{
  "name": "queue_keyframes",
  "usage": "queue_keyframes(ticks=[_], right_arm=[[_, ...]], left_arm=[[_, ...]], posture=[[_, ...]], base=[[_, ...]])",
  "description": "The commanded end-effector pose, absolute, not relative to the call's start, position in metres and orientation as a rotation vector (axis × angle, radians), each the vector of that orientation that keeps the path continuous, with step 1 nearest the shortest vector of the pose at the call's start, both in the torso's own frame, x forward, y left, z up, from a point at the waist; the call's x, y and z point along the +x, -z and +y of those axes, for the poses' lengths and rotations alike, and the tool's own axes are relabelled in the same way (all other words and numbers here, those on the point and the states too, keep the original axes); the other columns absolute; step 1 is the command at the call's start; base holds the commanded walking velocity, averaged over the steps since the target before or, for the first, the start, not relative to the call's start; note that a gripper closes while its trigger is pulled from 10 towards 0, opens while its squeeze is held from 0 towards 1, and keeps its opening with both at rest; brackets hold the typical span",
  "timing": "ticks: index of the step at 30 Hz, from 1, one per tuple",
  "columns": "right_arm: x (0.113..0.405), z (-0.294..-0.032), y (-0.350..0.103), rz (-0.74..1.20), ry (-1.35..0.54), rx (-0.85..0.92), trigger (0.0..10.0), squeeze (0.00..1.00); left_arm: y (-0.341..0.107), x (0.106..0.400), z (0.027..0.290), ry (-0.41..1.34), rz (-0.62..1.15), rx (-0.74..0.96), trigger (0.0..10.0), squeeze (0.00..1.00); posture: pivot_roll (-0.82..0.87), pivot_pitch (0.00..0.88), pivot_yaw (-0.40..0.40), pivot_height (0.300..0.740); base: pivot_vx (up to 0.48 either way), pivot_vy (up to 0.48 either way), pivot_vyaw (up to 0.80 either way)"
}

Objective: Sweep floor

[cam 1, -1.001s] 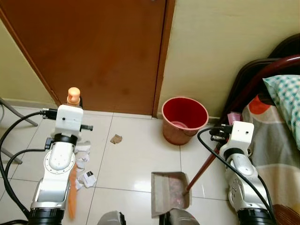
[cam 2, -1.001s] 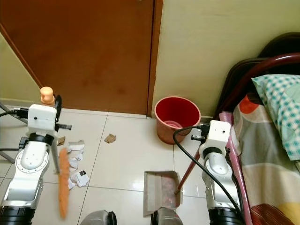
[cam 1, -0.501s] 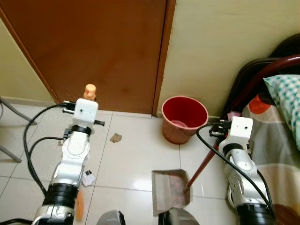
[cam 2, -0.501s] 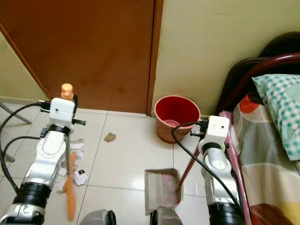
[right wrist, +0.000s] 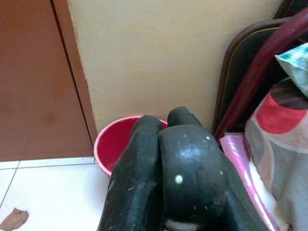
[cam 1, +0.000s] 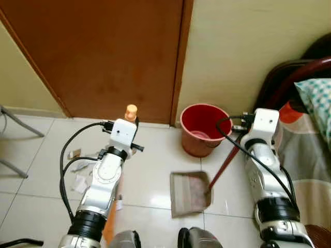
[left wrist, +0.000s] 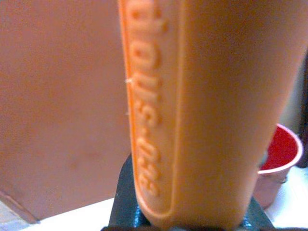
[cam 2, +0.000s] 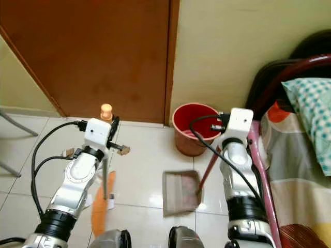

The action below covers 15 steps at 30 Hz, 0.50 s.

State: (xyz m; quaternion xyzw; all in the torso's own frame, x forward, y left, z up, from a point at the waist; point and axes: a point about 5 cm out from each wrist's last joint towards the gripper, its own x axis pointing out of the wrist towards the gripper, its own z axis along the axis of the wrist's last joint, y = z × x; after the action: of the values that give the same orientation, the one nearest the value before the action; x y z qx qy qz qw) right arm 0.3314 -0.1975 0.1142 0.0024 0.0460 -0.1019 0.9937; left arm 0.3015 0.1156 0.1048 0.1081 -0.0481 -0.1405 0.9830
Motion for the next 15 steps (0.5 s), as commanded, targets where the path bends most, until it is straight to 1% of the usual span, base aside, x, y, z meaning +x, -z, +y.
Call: queue_keyframes(ticks=[1,4,7,10,15], right_arm=[[0.334,-0.197,-0.116,0.08,0.228,0.019,10.0,0.0],[0.335,-0.195,-0.113,0.098,0.243,0.04,10.0,0.0],[0.336,-0.193,-0.106,0.118,0.253,0.057,10.0,0.0],[0.336,-0.188,-0.103,0.121,0.244,0.057,10.0,0.0],[0.336,-0.183,-0.1,0.13,0.242,0.059,10.0,0.0]], left_arm=[[-0.11,0.299,0.107,0.304,-0.092,0.171,10.0,0.0],[-0.113,0.3,0.103,0.302,-0.078,0.157,10.0,0.0],[-0.128,0.3,0.093,0.332,-0.109,0.114,10.0,0.0],[-0.141,0.299,0.089,0.341,-0.133,0.092,10.0,0.0],[-0.153,0.301,0.091,0.314,-0.149,0.091,10.0,0.0]], posture=[[-0.01,0.159,-0.026,0.74],[-0.01,0.162,-0.027,0.74],[0.0,0.17,-0.027,0.74],[0.0,0.17,-0.027,0.74],[0.0,0.165,-0.025,0.74]], base=[[0.0,0.0,0.0],[0.0,0.0,0.0],[0.0,0.0,0.0],[0.0,0.0,0.0],[0.0,0.0,0.0]])
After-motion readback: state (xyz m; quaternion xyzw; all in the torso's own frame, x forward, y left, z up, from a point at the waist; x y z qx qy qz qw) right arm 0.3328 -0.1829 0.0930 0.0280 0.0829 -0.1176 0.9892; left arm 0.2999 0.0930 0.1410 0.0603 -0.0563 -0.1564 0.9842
